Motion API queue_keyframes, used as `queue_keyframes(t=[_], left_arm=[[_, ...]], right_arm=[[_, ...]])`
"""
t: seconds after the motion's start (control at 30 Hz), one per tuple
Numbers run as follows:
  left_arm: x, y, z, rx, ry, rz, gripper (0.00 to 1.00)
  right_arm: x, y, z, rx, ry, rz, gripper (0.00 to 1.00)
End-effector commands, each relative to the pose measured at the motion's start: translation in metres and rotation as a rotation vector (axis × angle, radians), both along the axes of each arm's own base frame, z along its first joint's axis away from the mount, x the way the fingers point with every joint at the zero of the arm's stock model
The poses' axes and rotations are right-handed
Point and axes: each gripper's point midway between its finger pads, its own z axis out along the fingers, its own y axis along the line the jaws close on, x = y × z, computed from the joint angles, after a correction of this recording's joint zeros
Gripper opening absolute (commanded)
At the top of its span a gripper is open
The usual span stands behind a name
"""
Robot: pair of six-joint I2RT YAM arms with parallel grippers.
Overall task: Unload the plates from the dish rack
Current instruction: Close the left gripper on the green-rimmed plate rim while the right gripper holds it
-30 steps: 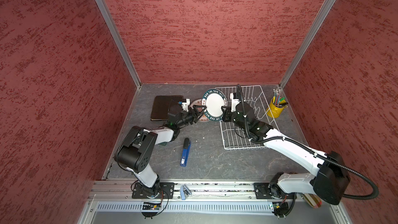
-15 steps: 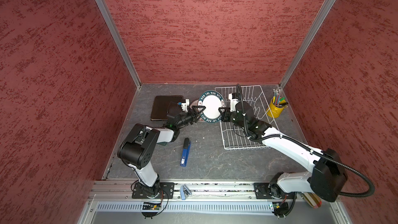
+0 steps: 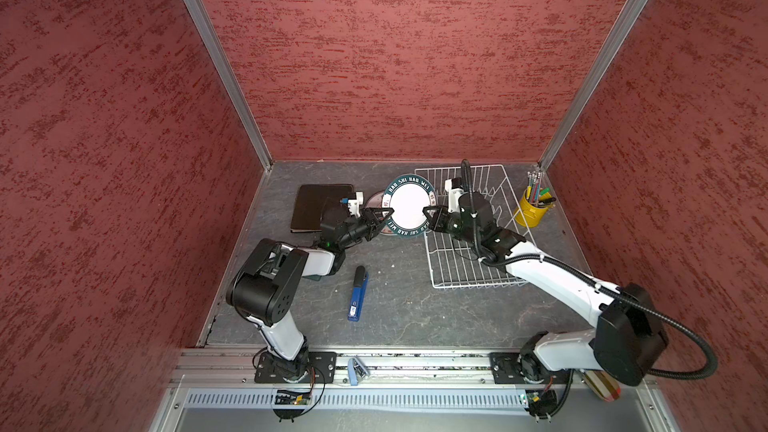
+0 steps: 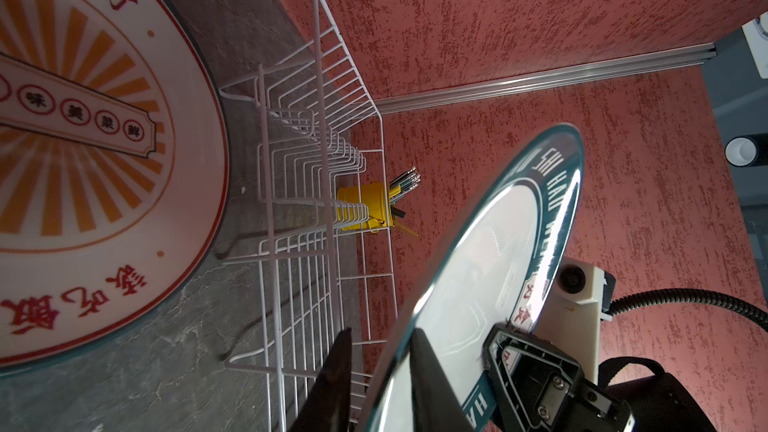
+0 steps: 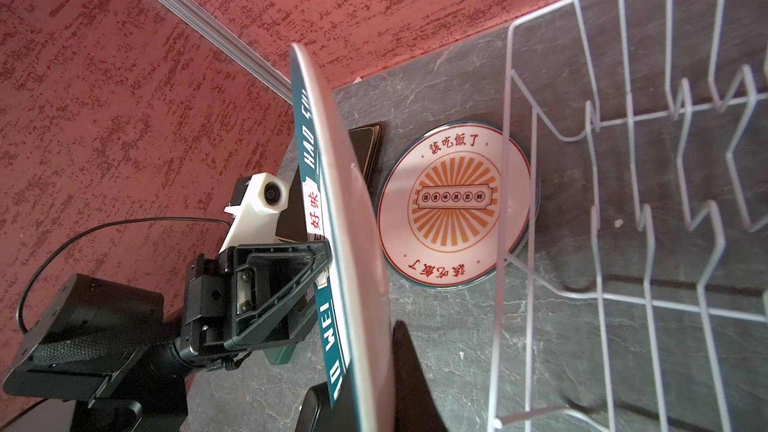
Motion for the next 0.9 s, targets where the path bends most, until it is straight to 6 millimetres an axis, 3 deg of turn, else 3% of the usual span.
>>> queue_keyframes(t=[0.0,0.53,0.7,0.87], left_arm=[[-0.001,-0.001,0.005,-0.019,-0.017,-0.009,0.23],[-0.002,0.000,0.006,-0.005,-0.030,-0.007,0.26],[-0.002,0.001,0.009,-0.010,-0.038,-0.003,0.12],[-0.003,0.002,0.011,-0.011,-0.043,-0.001,0.06]], right_arm=[[0.001,0.011,0.010,0.043,-0.023,0.068,0.00],[-0.001,0.024,0.011,0.163,0.043,0.172,0.00],[-0.001,0.023,0.010,0.171,0.051,0.171,0.00],[-0.001,0.022,0.009,0.198,0.068,0.184,0.00]])
